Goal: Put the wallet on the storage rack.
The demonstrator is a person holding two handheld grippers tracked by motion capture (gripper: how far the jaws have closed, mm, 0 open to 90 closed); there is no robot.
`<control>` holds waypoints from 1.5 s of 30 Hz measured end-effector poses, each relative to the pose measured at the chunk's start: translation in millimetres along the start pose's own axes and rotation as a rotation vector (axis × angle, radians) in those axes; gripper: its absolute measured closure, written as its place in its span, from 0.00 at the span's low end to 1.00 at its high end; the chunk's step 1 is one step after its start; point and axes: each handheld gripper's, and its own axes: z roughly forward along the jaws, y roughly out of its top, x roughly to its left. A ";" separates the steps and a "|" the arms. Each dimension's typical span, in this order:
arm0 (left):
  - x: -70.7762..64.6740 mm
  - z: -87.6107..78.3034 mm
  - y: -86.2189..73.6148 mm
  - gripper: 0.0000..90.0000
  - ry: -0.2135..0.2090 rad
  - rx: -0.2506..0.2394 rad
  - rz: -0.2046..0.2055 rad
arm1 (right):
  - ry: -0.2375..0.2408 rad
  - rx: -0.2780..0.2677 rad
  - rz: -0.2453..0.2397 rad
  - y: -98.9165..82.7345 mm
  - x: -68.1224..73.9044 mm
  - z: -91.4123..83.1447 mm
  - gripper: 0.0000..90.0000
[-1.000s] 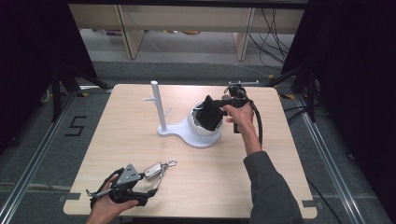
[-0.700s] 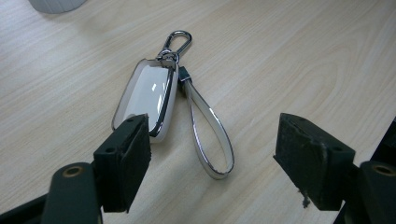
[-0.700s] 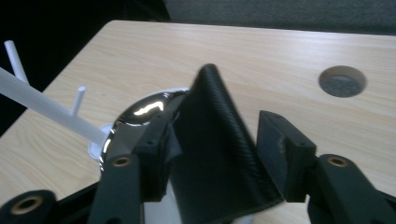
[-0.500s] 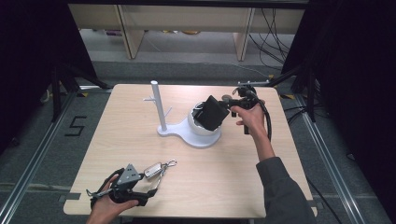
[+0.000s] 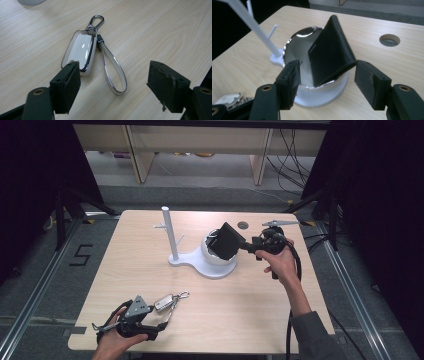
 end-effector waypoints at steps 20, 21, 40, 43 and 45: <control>1.2 -2.2 1.2 0.26 -0.004 -0.011 -0.022 | 0.044 0.006 -0.009 -71.5 34.9 -11.9 0.35; 1.3 -2.1 1.4 0.26 -0.004 -0.016 -0.025 | 0.041 0.004 -0.042 -74.6 33.0 -10.7 0.35; 5.9 -4.3 1.8 0.23 0.002 -0.024 -0.052 | 0.077 0.087 -0.034 -130.1 51.4 -7.1 0.31; 7.5 -5.3 1.5 0.23 0.003 -0.024 -0.047 | 0.079 0.104 -0.061 -139.5 54.2 -5.9 0.31; 6.7 -5.5 1.2 0.23 0.006 -0.028 -0.060 | 0.071 0.124 -0.063 -140.8 55.5 -7.2 0.31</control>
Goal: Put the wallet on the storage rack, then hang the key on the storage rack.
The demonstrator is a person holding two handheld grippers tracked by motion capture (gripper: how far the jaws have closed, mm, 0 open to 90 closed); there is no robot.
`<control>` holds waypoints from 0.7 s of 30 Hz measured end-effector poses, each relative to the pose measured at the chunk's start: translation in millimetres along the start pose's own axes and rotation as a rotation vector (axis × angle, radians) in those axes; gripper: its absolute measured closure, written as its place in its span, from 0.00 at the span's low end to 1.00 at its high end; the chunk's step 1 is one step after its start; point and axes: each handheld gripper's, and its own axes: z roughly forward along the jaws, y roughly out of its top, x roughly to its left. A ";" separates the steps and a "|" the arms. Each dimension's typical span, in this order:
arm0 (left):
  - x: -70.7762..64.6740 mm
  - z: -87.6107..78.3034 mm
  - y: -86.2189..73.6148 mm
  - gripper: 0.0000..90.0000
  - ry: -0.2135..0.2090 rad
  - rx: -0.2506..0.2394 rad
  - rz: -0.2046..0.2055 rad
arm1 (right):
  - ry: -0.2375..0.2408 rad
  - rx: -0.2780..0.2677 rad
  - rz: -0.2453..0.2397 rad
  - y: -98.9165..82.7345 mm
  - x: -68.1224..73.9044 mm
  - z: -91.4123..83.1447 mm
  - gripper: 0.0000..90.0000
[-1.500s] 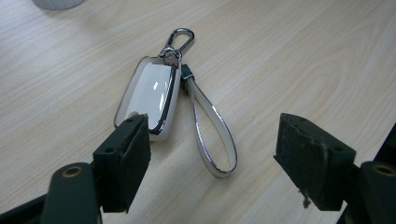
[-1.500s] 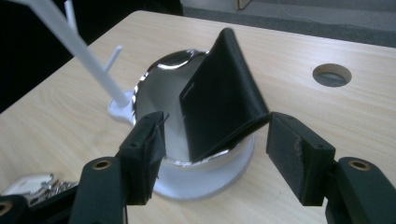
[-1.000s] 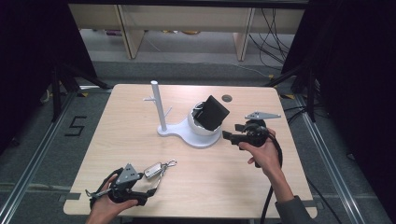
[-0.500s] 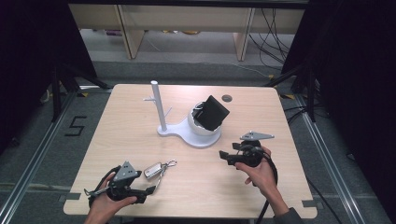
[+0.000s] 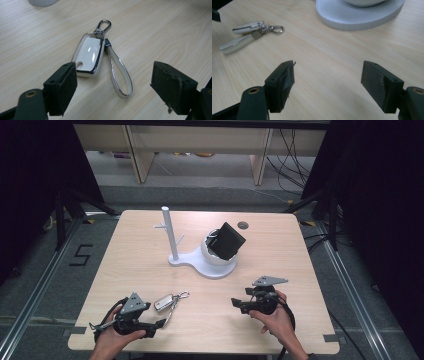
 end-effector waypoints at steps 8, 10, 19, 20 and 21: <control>1.2 0.3 1.6 0.23 0.009 -0.003 0.000 | 0.037 0.026 -0.010 -17.7 10.4 -3.8 0.29; 1.7 0.2 3.2 0.23 0.006 0.001 0.006 | 0.039 0.041 0.011 -23.1 14.5 -5.6 0.29; 6.4 5.9 18.3 0.23 -0.008 0.044 0.043 | 0.035 0.036 -0.012 -28.9 12.9 -11.1 0.29; 7.0 7.1 20.3 0.23 -0.007 0.052 0.051 | 0.033 0.036 -0.011 -29.4 13.4 -11.1 0.29; 8.2 10.6 24.8 0.23 -0.017 0.073 0.069 | 0.031 0.038 -0.010 -29.9 14.0 -10.6 0.29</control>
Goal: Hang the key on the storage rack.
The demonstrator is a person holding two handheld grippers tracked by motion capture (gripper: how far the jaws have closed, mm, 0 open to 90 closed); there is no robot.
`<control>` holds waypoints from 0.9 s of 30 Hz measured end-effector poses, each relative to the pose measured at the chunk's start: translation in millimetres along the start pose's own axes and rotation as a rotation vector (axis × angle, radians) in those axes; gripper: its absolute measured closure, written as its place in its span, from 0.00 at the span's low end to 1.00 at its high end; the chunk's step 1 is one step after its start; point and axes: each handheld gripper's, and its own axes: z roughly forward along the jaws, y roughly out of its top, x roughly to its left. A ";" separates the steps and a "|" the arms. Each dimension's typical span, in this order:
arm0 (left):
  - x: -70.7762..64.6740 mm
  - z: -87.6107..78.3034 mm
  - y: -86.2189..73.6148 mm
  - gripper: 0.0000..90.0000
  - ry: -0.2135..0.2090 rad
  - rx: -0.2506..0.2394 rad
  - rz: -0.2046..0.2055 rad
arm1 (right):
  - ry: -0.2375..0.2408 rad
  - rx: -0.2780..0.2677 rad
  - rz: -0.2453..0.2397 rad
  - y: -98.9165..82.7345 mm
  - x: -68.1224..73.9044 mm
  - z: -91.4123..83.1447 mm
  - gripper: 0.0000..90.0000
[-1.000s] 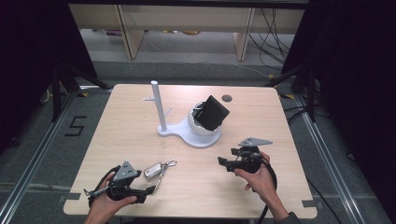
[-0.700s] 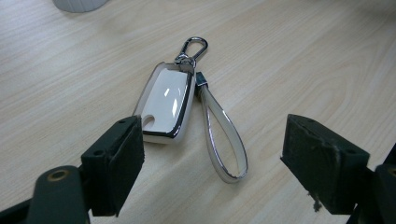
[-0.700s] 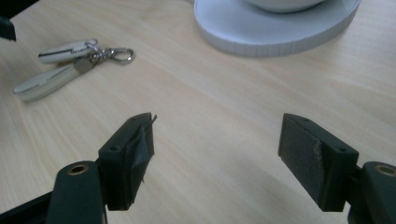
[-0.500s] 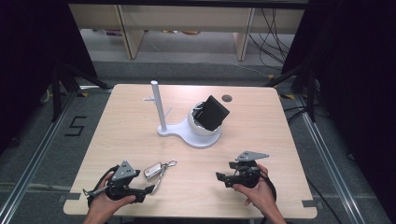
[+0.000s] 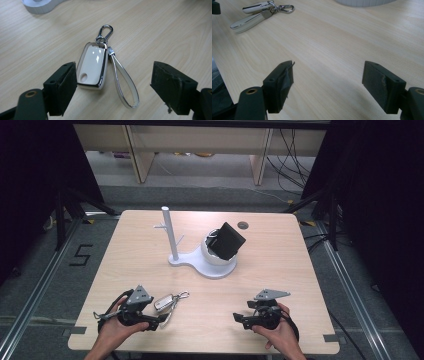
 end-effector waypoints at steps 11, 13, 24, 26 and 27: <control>10.7 35.1 47.1 0.32 -0.027 0.209 0.118 | 0.016 0.009 -0.009 1.7 1.5 1.2 0.29; 12.9 40.1 53.3 0.34 -0.018 0.241 0.135 | 0.029 0.007 0.002 1.5 1.9 2.2 0.29; 11.8 66.3 77.7 0.51 -0.051 0.356 0.203 | 0.017 0.010 -0.003 1.9 0.8 0.5 0.30; 12.6 70.9 79.1 0.53 -0.048 0.385 0.202 | 0.029 0.015 -0.003 2.1 1.5 0.9 0.30; 15.0 75.0 81.4 0.53 -0.049 0.406 0.215 | 0.023 0.008 0.007 1.6 2.7 1.0 0.30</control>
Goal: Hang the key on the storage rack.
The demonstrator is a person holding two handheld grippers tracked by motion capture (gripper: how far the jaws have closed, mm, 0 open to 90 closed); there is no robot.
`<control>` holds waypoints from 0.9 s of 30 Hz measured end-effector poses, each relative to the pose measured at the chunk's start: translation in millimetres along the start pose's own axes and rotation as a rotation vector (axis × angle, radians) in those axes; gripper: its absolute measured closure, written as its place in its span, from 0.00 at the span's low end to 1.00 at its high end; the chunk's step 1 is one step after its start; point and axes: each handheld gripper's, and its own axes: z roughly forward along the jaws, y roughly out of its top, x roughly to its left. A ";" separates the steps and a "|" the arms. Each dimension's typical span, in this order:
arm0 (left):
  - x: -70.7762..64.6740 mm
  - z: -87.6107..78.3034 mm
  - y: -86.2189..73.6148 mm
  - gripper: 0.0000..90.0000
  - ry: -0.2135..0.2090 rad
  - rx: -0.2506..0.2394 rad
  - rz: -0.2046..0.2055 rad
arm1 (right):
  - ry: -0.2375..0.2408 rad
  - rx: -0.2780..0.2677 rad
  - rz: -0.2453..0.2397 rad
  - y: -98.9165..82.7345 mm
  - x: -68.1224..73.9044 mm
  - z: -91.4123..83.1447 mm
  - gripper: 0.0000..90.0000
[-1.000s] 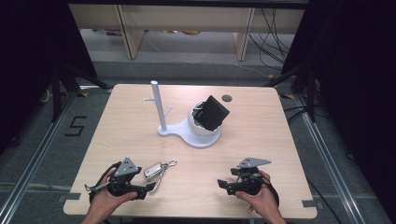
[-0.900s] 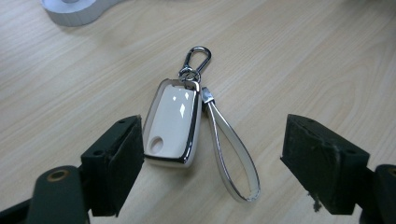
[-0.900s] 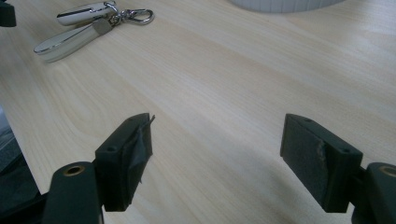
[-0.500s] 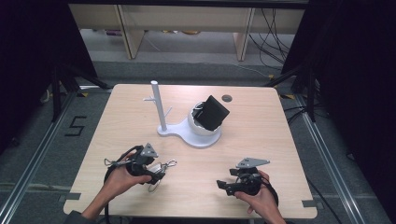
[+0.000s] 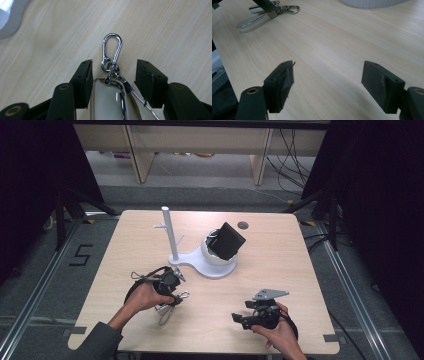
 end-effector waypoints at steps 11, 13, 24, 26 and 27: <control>2.4 13.5 12.9 0.61 -0.020 0.090 -0.039 | 0.007 0.017 -0.011 -0.3 0.1 1.3 0.30; 3.0 15.4 15.9 0.62 -0.016 0.110 -0.046 | 0.009 0.013 -0.029 -0.4 -0.8 2.6 0.30; 5.1 21.4 20.9 0.72 -0.034 0.156 -0.039 | 0.009 0.020 -0.038 -0.6 0.3 3.3 0.31; 5.7 20.7 21.5 0.77 -0.036 0.176 -0.016 | 0.010 0.019 -0.034 -0.5 0.9 3.3 0.31; 5.5 20.4 21.9 0.79 -0.040 0.185 -0.009 | 0.012 0.022 -0.032 -0.3 1.3 3.1 0.31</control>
